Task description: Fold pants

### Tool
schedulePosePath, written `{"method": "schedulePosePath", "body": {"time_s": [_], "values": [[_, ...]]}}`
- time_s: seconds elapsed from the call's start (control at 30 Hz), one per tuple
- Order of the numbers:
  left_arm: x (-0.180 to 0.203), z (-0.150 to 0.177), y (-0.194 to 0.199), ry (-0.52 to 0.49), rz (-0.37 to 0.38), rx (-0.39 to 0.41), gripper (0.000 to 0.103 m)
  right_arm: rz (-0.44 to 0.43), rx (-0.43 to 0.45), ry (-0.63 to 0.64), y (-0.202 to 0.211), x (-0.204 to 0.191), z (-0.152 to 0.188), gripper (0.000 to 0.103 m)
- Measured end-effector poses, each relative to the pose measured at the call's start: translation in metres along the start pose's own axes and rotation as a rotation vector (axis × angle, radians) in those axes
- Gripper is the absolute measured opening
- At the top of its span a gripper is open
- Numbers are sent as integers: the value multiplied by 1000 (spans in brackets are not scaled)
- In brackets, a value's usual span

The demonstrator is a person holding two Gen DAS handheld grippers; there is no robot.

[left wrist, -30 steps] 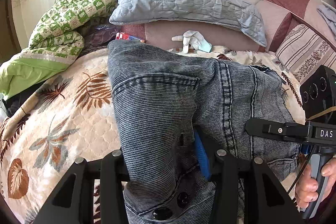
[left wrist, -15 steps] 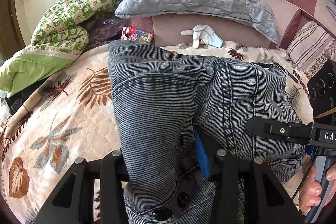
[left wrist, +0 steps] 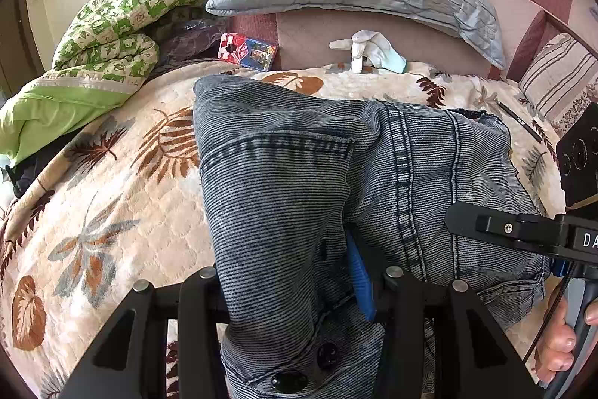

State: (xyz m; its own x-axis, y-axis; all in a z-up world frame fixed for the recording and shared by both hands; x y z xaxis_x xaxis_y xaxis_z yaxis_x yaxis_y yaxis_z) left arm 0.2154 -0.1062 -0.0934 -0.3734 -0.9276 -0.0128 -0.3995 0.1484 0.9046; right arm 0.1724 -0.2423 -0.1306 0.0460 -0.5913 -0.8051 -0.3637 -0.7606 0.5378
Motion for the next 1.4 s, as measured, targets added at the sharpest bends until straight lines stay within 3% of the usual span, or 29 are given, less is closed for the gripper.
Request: {"method": "schedulePosePath", "body": {"time_s": [0.2,0.3,0.37,0.43,0.53,0.67,1.0,1.4], "values": [[1,0,-5,-11,-16,0,50,10,4,-21,-1,3,0,34],[2,3,-20,-41,-58,-21,55,61,-3,-39,-6,13,2,37],[0,5,-31,-53,-114,-38,68,136,-23,-50,-14,24,4,42],[-1,5,-31,-52,-133,-27,71,205,-16,-55,-16,33,5,61],[-3,4,-19,-60,-173,6,73,202,-12,-67,-12,34,3,63],[-4,4,2,-72,-243,61,74,248,33,-18,9,20,0,62],[-19,9,71,28,-228,198,74,439,202,167,71,-31,18,62],[-31,33,126,63,-256,302,85,503,356,364,101,-110,65,66]]}}
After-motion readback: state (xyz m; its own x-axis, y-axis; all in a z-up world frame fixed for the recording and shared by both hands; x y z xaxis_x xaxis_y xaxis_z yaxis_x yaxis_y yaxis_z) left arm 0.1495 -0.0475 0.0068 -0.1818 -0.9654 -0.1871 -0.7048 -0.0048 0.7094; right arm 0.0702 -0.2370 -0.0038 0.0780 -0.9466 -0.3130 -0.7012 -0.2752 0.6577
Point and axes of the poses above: each gripper's, at about its wrist camera, not at the fingertips, and y roughly against the way its jaws point, x to its right, z to its underside, the point moved 7 cm from there along -y, roughly the way its jaws point, and after that the axes turned 14 degrees about -x, right-handed, at the moved point
